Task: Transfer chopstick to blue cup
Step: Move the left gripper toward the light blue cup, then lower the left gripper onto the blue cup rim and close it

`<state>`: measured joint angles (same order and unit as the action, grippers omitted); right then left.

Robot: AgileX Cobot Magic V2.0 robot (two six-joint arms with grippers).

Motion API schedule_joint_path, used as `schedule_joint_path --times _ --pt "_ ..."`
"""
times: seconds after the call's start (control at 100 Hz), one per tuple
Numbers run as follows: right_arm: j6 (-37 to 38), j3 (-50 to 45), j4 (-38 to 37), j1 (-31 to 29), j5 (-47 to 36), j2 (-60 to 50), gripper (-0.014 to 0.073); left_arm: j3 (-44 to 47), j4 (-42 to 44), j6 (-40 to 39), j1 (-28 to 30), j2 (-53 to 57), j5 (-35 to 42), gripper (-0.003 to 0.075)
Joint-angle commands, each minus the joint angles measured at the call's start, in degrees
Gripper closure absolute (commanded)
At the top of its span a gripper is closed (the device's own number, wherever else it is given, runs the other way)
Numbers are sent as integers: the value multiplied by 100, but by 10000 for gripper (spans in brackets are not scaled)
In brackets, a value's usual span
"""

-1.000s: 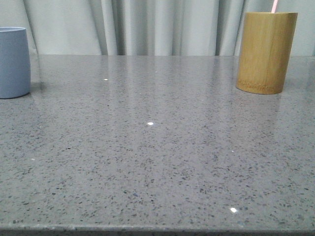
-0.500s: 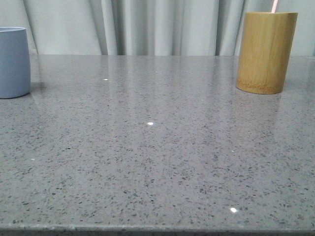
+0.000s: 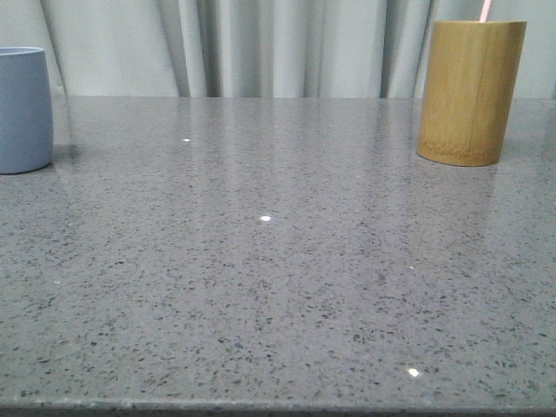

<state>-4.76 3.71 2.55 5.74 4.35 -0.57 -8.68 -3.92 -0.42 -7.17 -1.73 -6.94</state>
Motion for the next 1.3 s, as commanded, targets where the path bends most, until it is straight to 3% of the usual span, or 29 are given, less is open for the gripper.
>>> schedule_joint_path --times 0.0,0.14,0.26,0.48,0.6,1.16,1.23,1.29 --pt "-17 702 45 8 348 193 662 -741 -129 -55 -28 -466 -212 739" --pt "-17 1821 45 8 2161 763 662 -1833 -129 -55 -28 -1291 -1431 739" --pt "-17 2708 45 8 3160 1254 662 -2722 -149 -55 -28 -1940 -2258 739" --pt "-9 4024 50 8 3943 1888 662 -4269 -161 -85 -28 -2973 -4174 739" --pt "200 4443 69 8 4062 2131 662 -4842 -161 -85 -28 -3413 -4783 739" --pt "365 4549 297 8 4127 2267 659 -5098 -183 42 -28 -3743 -5154 735" --pt "365 4549 297 8 4182 2267 629 -5098 -208 211 -28 -3743 -5192 697" --pt "365 4549 297 8 4187 2267 558 -5098 -220 278 -28 -3743 -5201 612"
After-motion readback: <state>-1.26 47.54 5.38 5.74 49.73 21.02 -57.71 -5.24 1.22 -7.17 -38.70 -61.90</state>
